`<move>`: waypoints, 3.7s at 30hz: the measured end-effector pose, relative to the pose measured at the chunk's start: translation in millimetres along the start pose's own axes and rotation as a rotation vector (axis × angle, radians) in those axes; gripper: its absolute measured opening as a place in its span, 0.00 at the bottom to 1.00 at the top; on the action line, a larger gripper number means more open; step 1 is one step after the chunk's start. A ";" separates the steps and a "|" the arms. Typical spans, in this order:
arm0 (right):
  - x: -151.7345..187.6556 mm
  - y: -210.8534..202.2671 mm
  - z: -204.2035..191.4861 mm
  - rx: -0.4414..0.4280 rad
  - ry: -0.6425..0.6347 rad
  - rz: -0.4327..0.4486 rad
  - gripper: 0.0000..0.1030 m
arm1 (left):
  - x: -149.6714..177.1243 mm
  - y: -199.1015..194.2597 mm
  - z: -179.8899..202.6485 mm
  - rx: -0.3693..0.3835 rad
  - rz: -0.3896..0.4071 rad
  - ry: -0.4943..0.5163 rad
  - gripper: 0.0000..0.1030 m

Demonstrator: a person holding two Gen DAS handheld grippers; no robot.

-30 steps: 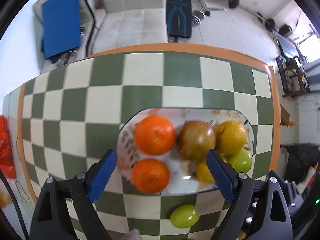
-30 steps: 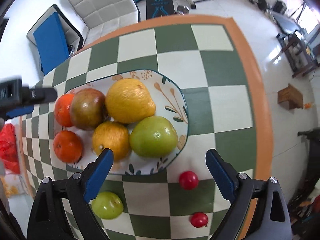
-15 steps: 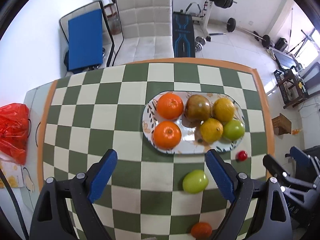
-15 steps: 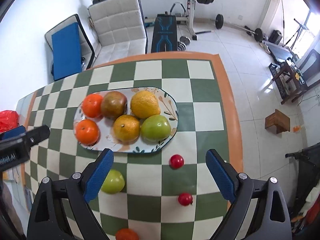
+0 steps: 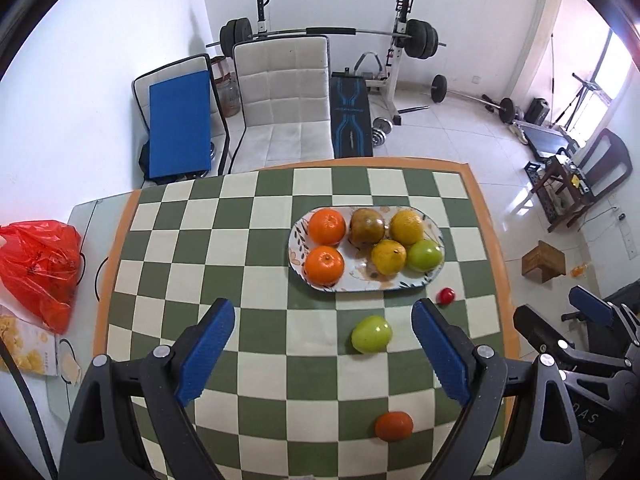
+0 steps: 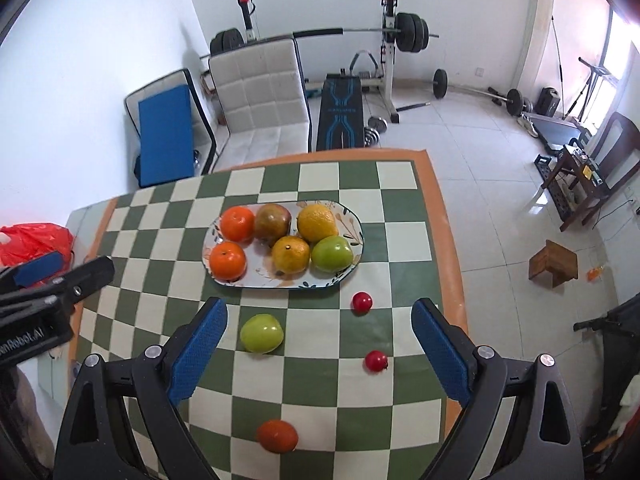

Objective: Organize fruits
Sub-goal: 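Raise both tools away from the plate, then grasp the red-orange tangerine with the right tool while the left tool grasps a green apple, then carry the tangerine and green apple onto the plate and open both tools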

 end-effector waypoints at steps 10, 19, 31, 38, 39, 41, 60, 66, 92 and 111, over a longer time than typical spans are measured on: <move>9.9 -49.7 -6.4 0.014 0.004 0.056 0.93 | 10.3 -28.5 1.8 0.018 0.043 -0.008 0.88; 13.3 -49.0 -6.3 -0.006 0.041 0.053 0.93 | 18.9 -20.7 -4.6 0.014 0.006 -0.044 0.97; 145.2 114.4 -60.2 -0.215 0.071 -0.441 0.93 | 110.7 94.7 -55.4 -0.172 -0.343 -0.056 1.00; 212.0 169.7 -86.1 -0.259 0.061 -0.626 0.84 | 141.1 127.1 -66.4 -0.209 -0.448 -0.073 1.00; 216.7 174.2 -88.4 -0.261 0.058 -0.640 0.80 | 141.2 129.6 -65.8 -0.209 -0.453 -0.074 1.00; 225.9 183.4 -94.0 -0.271 0.054 -0.666 0.72 | 137.9 135.4 -63.2 -0.207 -0.458 -0.078 1.00; 163.2 178.1 16.0 -0.169 0.187 -0.517 0.57 | 107.8 253.3 65.9 -0.035 -0.614 0.081 0.61; 132.5 177.2 33.5 -0.176 0.201 -0.476 0.57 | 98.0 252.1 58.2 -0.058 -0.531 0.107 0.57; -30.6 259.3 -88.3 -0.263 0.186 -0.328 0.57 | -44.1 292.8 -61.3 0.036 -0.618 -0.305 0.58; 2.0 271.8 -77.4 -0.272 0.287 -0.310 0.76 | -44.9 276.7 -52.8 0.055 -0.593 -0.216 0.75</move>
Point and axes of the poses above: each gripper's, at about its wrist camera, not at the fingertips, and y roughly the way its jaws point, z to its right, x to its underside, the point moved 9 cm from there along y, roughly the way its jaws point, and after that the axes turned 10 degrees about -y, right-handed, at the moved point
